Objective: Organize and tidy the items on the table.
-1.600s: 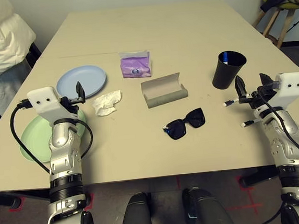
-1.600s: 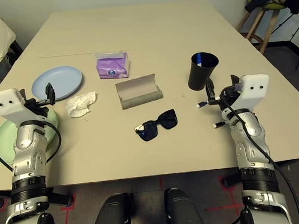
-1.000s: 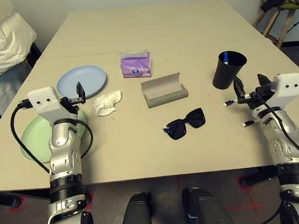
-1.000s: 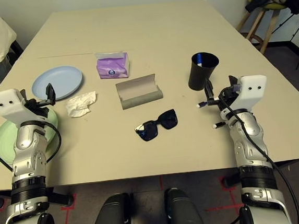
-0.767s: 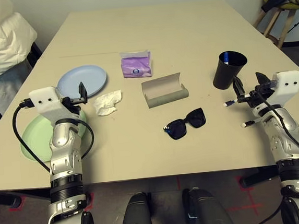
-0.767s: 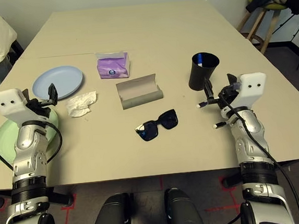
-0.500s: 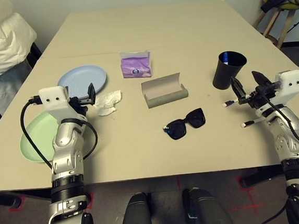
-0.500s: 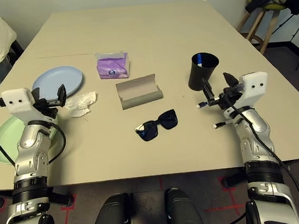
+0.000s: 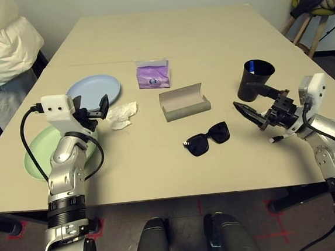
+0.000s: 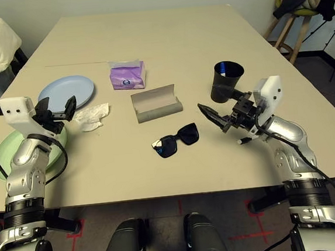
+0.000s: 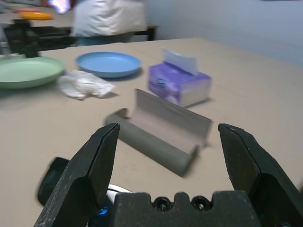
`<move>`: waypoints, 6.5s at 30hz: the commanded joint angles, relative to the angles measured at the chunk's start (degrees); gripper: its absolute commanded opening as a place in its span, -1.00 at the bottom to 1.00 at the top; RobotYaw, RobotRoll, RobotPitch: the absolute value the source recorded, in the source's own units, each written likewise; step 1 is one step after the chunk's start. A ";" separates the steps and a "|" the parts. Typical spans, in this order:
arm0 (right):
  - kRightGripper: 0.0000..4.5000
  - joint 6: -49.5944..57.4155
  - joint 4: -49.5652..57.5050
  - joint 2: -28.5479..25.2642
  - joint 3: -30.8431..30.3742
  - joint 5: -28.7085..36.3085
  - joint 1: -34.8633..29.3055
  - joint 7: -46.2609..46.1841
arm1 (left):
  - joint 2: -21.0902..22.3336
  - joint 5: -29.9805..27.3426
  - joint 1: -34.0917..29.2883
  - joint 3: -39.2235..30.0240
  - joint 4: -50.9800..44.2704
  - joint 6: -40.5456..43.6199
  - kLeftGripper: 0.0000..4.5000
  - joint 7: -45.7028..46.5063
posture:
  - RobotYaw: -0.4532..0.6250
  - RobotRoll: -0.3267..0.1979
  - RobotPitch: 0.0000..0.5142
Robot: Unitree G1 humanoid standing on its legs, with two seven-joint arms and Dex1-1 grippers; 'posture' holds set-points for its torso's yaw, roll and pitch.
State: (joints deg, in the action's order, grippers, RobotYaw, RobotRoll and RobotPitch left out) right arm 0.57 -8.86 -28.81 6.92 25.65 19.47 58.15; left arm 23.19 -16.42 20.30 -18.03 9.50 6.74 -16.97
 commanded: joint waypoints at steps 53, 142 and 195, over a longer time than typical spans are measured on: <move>1.00 -3.94 -1.71 0.76 -9.15 -3.64 4.54 14.91 | 27.35 -2.86 5.84 -5.46 14.13 41.15 0.98 -5.44 | 0.31 0.25 -0.76; 1.00 2.31 -1.19 6.52 -5.95 -4.13 8.24 -7.43 | 12.41 -0.91 50.48 -13.50 56.94 25.56 -0.98 22.85 | 0.26 0.25 -0.75; 1.00 13.79 11.97 3.13 -5.13 -2.97 4.85 -14.61 | 8.24 -0.38 14.71 10.37 2.84 15.68 0.99 -27.02 | 0.10 0.25 -0.41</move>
State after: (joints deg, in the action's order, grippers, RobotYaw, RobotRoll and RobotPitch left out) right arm 13.45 1.40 -25.09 0.84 21.94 25.20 43.20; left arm 31.42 -16.24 36.00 -8.83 13.94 22.65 -43.11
